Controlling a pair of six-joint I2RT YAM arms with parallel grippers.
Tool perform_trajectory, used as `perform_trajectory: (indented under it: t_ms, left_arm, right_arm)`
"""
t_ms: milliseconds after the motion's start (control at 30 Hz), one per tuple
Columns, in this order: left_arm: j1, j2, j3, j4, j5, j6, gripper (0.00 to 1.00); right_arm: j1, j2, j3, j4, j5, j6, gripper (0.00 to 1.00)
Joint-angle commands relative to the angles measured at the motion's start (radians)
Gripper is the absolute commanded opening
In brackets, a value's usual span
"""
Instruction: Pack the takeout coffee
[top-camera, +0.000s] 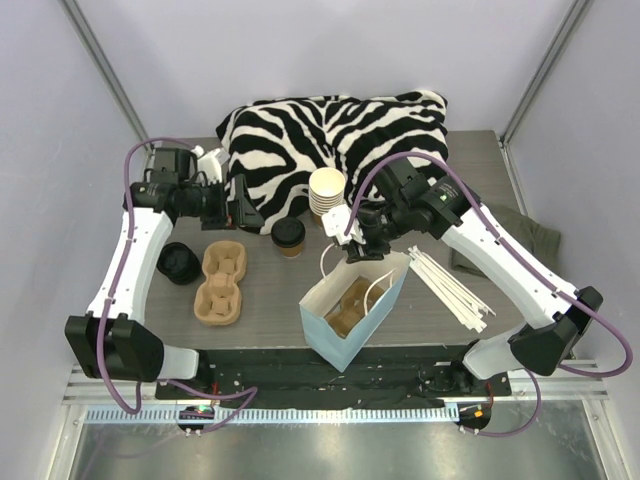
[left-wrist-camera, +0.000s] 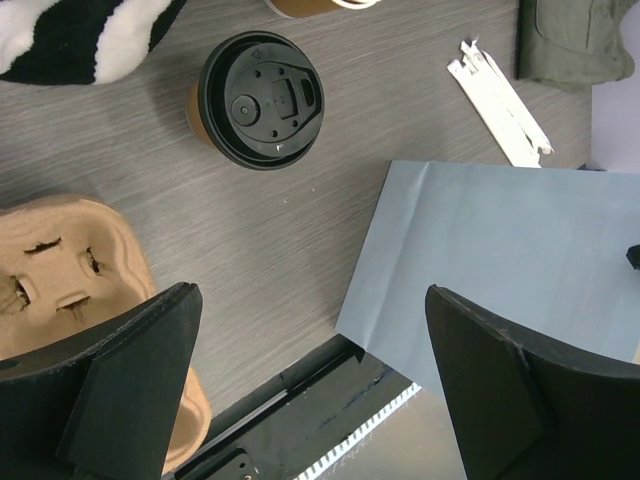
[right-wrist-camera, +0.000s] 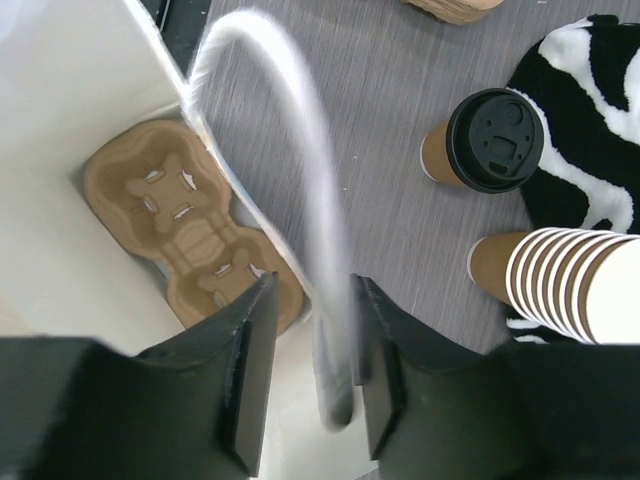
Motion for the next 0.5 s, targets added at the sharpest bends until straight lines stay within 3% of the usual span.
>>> perform_trajectory:
  t_ms: [0, 233, 467]
  left_arm:
    - [0.006, 0.027, 0.054, 0.021, 0.029, 0.033, 1.00]
    - [-0.025, 0.075, 0.095, 0.076, -0.012, 0.068, 1.00]
    - [-0.235, 0.105, 0.075, 0.161, -0.380, 0.231, 0.97]
  right_arm:
    - [0.004, -0.016, 0.011, -0.029, 0.004, -0.013, 0.36]
    - [0.004, -0.052, 0.010, -0.025, 0.065, 0.077, 0.01]
    - [0.004, -0.102, -0.009, 0.084, 0.231, 0.379, 0.01]
